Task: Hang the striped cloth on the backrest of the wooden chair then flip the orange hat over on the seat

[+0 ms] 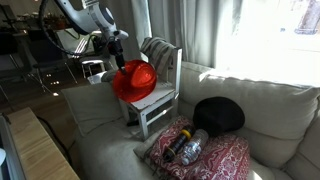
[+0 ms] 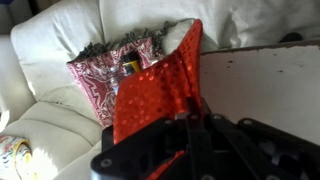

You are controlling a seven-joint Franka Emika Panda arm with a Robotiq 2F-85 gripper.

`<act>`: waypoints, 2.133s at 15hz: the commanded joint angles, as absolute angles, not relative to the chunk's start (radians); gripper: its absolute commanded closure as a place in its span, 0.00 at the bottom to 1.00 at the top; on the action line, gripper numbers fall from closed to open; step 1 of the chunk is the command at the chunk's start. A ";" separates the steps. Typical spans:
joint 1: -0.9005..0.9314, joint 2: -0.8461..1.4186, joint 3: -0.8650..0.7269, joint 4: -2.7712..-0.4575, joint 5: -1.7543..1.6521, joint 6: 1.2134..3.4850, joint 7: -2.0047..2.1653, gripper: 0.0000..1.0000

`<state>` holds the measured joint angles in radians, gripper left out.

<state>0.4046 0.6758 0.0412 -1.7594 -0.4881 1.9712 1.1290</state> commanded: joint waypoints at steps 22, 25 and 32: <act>0.230 0.457 0.064 -1.947 -0.111 2.247 0.532 0.00; 0.109 0.322 0.116 -2.029 -0.049 2.230 0.287 0.00; -0.007 0.022 0.043 -2.150 0.126 2.072 -0.115 0.00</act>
